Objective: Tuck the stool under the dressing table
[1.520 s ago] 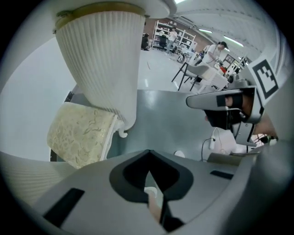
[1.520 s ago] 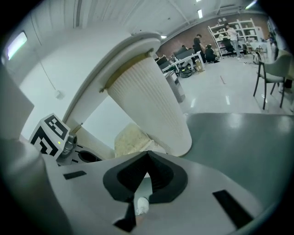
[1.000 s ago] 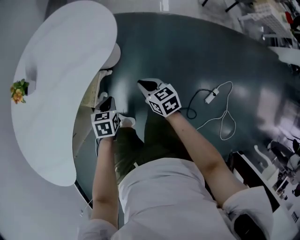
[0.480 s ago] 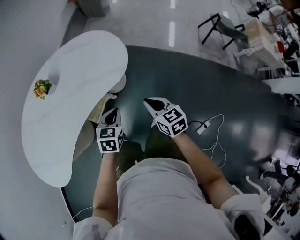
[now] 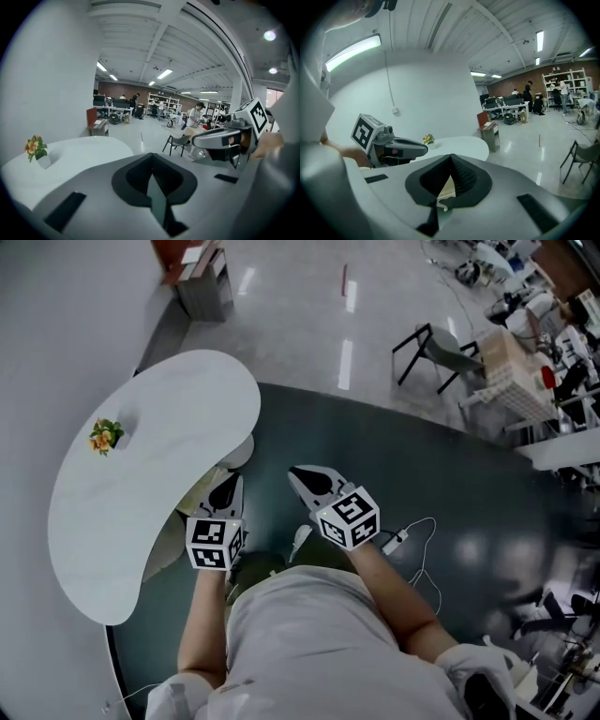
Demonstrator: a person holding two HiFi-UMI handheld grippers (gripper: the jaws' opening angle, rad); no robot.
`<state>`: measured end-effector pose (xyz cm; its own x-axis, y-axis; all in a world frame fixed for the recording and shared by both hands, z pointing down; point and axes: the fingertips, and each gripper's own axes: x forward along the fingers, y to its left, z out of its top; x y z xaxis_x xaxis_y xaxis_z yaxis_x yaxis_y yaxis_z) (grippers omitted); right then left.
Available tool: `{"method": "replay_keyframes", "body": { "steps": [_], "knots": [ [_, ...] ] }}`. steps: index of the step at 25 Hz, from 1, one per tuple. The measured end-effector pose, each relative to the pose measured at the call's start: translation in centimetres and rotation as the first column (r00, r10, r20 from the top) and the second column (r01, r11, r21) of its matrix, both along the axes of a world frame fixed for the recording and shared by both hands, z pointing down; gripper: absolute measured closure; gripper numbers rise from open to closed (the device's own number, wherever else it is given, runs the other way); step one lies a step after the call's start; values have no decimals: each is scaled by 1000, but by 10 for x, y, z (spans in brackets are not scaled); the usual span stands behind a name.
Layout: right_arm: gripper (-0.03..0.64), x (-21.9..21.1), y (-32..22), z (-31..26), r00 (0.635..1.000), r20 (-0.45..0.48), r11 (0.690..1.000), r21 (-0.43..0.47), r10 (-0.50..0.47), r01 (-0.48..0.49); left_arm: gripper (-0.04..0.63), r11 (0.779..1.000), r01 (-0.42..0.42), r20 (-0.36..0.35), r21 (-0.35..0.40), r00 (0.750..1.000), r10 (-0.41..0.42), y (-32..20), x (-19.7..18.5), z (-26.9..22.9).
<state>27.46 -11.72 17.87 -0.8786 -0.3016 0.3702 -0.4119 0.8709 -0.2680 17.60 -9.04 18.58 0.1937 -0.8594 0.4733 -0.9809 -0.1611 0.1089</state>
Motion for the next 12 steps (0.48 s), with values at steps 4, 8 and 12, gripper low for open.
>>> {"method": "replay_keyframes", "body": {
  "steps": [4, 8, 12],
  "knots": [
    [606, 6, -3, -39, 1000, 25, 997, 75, -1, -1, 594, 998, 27, 8, 58, 1000, -27, -2, -2, -35],
    [606, 14, -1, -69, 999, 48, 991, 137, 3, -10, 593, 990, 11, 4, 140, 1000, -12, -3, 7, -67],
    [606, 18, -1, -95, 997, 77, 985, 171, 13, -26, 594, 978, 3, 6, 207, 1000, -4, -3, 13, -94]
  ]
}}
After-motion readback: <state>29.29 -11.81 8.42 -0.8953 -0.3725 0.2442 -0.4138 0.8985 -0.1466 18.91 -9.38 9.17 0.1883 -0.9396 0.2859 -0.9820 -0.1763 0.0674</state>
